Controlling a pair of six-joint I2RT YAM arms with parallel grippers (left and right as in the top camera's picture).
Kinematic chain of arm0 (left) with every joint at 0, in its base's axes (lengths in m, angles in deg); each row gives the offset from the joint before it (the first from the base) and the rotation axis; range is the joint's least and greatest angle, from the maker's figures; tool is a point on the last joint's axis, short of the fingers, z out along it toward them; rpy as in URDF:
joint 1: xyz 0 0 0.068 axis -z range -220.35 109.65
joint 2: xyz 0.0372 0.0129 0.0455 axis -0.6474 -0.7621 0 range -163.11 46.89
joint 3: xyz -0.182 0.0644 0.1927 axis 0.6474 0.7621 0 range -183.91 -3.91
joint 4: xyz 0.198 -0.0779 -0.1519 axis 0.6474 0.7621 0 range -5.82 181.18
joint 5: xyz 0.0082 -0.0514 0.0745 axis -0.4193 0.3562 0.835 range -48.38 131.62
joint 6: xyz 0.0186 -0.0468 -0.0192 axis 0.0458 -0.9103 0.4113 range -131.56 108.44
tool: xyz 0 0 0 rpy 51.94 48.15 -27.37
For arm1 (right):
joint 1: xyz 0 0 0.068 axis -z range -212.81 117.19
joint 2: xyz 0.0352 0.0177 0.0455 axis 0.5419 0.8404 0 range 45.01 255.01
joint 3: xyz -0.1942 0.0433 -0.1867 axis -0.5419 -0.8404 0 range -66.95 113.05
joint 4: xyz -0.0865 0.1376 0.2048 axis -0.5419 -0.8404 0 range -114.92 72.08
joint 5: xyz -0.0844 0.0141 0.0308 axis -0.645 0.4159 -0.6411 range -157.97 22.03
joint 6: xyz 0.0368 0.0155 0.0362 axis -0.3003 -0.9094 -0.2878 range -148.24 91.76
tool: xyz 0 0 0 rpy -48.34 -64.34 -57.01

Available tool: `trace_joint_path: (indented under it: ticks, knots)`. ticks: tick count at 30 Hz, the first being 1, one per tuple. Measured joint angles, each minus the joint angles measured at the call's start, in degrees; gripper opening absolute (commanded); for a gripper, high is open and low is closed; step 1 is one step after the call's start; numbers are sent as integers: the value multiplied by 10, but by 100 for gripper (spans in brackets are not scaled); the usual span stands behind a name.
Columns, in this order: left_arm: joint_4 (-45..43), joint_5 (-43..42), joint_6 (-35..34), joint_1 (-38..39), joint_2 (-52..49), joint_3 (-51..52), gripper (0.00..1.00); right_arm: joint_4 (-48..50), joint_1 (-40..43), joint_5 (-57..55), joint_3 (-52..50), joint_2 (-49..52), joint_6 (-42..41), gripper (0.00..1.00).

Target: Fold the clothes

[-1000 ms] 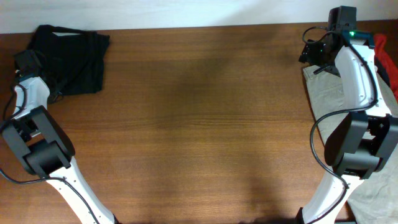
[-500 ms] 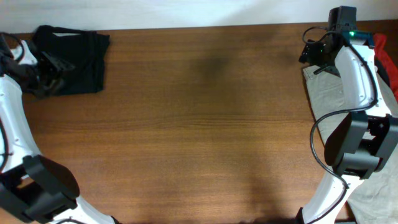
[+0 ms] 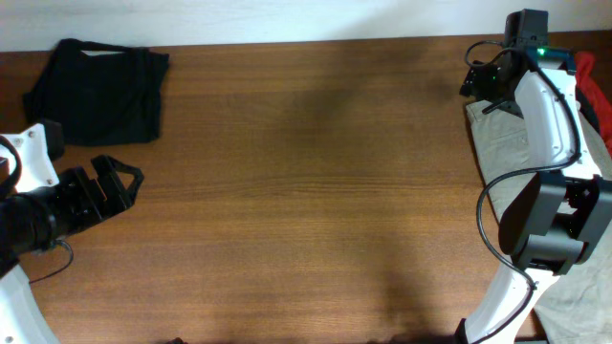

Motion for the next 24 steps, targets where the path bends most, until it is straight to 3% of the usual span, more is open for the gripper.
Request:
trace_joint_path:
  ticks: [5, 9, 11, 14, 17, 18, 19, 21, 23, 24]
  knots:
    - [0, 0, 0, 3, 0, 0, 99, 0, 0, 0, 0, 0, 0, 99]
    - [-32, 36, 0, 83, 21, 86, 99, 0, 0, 0, 0, 0, 0, 99]
    - [-150, 56, 2, 120, 87, 206, 99, -1, 0, 0, 0, 0, 0, 99]
    - [-326, 75, 2, 155, 308, 482, 99, 1, 0, 0, 0, 0, 0, 99]
    - [-396, 74, 2, 159, 518, 702, 99, 0, 0, 0, 0, 0, 0, 99]
    - [-402, 73, 2, 159, 560, 735, 99, 0, 0, 0, 0, 0, 0, 99]
    - [-475, 73, 2, 160, 594, 757, 99, 0, 0, 0, 0, 0, 0, 99]
    - [-601, 73, 2, 178, 603, 779, 99, 0, 0, 0, 0, 0, 0, 99]
    - [-667, 76, 3, 189, 604, 811, 99, -1, 0, 0, 0, 0, 0, 99]
    - [-748, 78, 2, 190, 608, 865, 99, 0, 0, 0, 0, 0, 0, 99]
